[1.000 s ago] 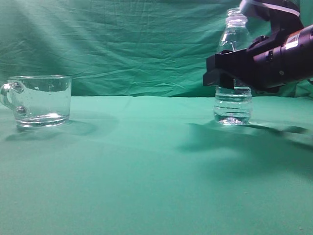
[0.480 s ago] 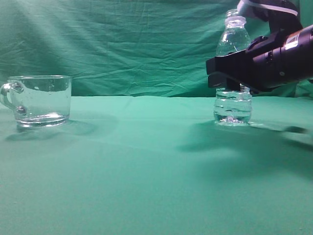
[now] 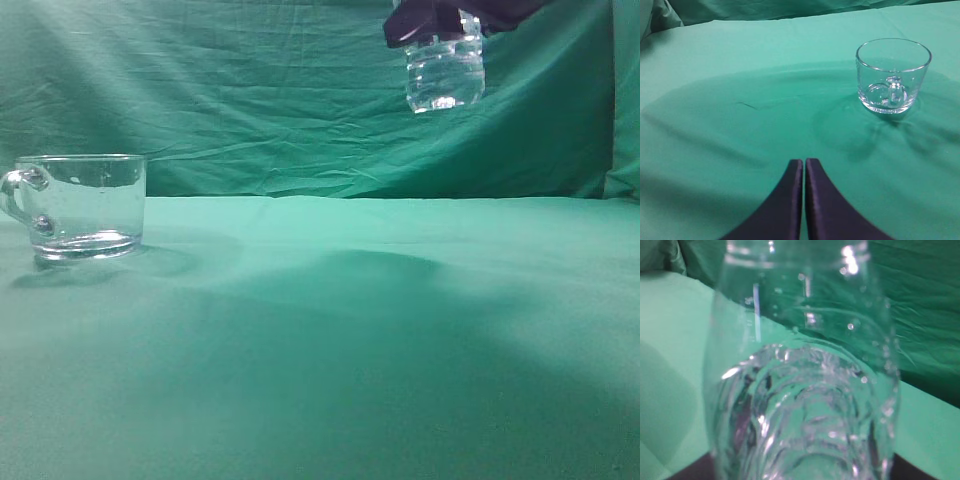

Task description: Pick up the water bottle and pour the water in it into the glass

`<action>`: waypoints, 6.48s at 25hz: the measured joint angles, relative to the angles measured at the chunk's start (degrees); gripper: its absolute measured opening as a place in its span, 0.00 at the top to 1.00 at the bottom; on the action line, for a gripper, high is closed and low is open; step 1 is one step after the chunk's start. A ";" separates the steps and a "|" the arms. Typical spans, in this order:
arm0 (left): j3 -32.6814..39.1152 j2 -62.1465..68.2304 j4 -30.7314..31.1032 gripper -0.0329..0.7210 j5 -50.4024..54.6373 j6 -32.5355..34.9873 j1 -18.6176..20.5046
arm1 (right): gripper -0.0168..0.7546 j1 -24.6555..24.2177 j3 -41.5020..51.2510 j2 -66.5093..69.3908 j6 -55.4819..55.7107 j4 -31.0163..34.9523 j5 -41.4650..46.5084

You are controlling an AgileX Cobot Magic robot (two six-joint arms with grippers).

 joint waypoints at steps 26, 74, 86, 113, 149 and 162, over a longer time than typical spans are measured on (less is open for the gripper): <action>0.00 0.00 0.00 0.96 0.00 0.00 0.00 | 0.57 18.95 -38.60 23.96 1.04 -30.41 33.58; 0.00 0.00 0.00 0.96 0.00 0.00 0.00 | 0.57 19.26 -46.41 31.37 2.56 -74.43 36.58; 0.00 0.00 0.00 0.96 0.00 0.00 0.00 | 0.57 19.26 -46.41 31.37 2.64 -74.54 36.69; 0.00 0.00 0.00 0.96 0.00 0.00 0.00 | 0.57 19.26 -46.41 31.37 17.55 -73.97 36.10; 0.00 0.00 0.00 0.96 0.00 0.00 0.00 | 0.57 -7.57 5.58 -22.25 84.28 -75.06 21.95; 0.00 0.00 0.00 0.96 0.00 0.00 0.00 | 0.57 -7.69 6.52 -12.38 66.25 -65.12 15.35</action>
